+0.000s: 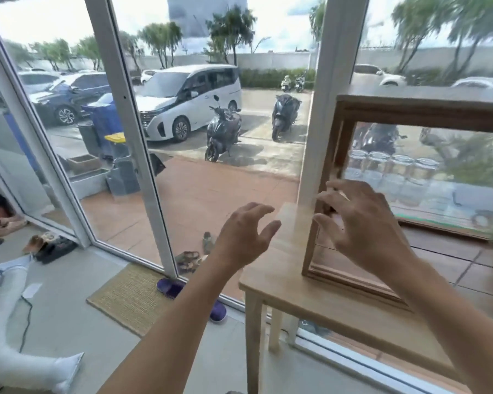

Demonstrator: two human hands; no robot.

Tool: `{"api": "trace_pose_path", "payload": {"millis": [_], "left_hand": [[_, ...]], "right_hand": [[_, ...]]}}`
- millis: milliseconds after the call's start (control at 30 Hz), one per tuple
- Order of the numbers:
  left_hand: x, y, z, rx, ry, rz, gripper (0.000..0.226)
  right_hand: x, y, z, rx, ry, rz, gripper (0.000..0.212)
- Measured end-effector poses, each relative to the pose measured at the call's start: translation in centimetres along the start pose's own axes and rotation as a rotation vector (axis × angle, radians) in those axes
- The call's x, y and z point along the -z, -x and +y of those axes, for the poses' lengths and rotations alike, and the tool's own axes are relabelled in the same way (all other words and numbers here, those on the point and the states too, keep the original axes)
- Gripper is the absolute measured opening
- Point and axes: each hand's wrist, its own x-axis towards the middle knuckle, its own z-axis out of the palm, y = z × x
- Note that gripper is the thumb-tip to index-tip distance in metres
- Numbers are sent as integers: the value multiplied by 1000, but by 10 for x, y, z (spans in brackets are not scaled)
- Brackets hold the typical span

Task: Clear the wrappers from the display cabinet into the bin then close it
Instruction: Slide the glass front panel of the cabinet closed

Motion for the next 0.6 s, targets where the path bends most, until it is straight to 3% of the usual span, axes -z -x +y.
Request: {"api": "trace_pose_path", "payload": {"millis": [100,200,300,433,533,600], "left_hand": [[-26,-19,48,-129,54,-36,37],[-48,-32,88,-99,49,-39,34],[-56,-38,118,17,-86,67,36],[-42,-34,151,-6,-228,215,29],[-47,-35,182,-153,-41,235,24],[-66,-45,199,-256,162,111,27]], "right_hand": [[28,21,42,-82,84,121,35],[47,45,79,-147,149,236,30],[63,71,114,-212,222,355,28],[74,97,148,-294,280,484,30],[78,103,167,-288,309,555,36],[78,103,178,-284,332,568,42]]}}
